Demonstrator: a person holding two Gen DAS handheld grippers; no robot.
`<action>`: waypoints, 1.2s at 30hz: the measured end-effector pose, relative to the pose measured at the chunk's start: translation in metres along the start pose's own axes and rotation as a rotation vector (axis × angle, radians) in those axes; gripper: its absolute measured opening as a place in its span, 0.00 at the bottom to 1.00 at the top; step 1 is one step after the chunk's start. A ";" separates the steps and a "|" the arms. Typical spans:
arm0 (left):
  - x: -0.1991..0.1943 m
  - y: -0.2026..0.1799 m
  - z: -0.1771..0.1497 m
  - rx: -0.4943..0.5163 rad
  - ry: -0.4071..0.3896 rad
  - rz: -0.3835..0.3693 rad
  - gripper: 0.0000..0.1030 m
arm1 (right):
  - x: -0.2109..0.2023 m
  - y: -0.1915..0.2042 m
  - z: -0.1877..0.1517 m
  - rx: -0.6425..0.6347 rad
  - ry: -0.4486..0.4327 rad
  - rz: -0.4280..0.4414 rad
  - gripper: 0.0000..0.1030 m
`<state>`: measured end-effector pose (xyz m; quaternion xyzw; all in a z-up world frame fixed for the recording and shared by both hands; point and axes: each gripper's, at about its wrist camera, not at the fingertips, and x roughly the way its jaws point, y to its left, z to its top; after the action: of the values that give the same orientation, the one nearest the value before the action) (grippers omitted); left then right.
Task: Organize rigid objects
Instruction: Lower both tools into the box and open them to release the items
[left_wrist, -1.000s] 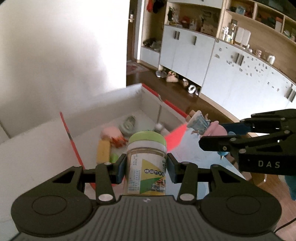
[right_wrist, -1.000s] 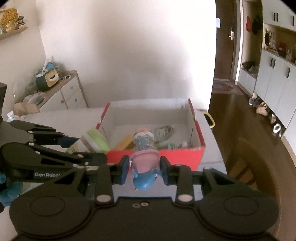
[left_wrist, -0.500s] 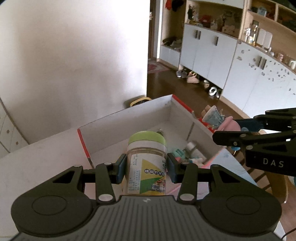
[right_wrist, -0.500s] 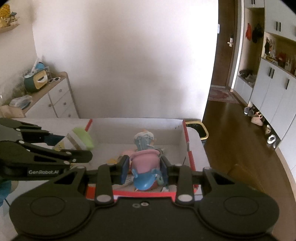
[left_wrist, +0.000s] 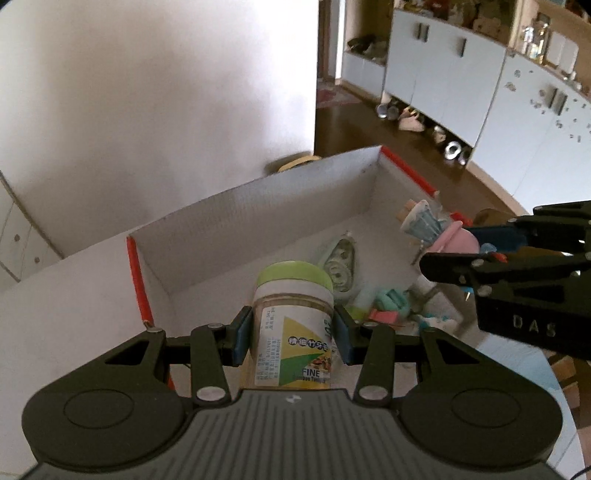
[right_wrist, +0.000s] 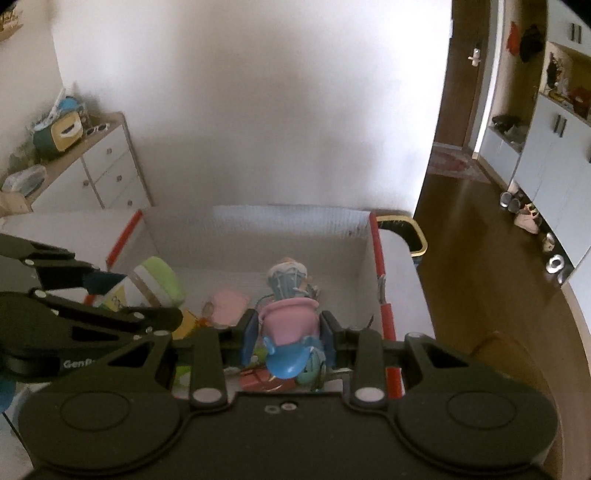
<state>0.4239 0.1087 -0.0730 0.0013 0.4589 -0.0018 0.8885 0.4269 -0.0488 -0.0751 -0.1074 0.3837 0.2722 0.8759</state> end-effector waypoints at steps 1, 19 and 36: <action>0.005 0.001 0.001 -0.005 0.007 0.000 0.43 | 0.005 0.001 0.000 -0.010 0.006 -0.002 0.34; 0.035 0.005 0.002 0.003 0.036 0.023 0.43 | 0.067 0.010 -0.009 -0.093 0.123 -0.001 0.34; 0.023 0.000 -0.013 0.012 0.036 0.000 0.43 | 0.054 0.005 -0.015 -0.066 0.112 0.008 0.42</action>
<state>0.4260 0.1086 -0.0992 0.0067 0.4750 -0.0044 0.8800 0.4457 -0.0293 -0.1247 -0.1499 0.4233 0.2817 0.8479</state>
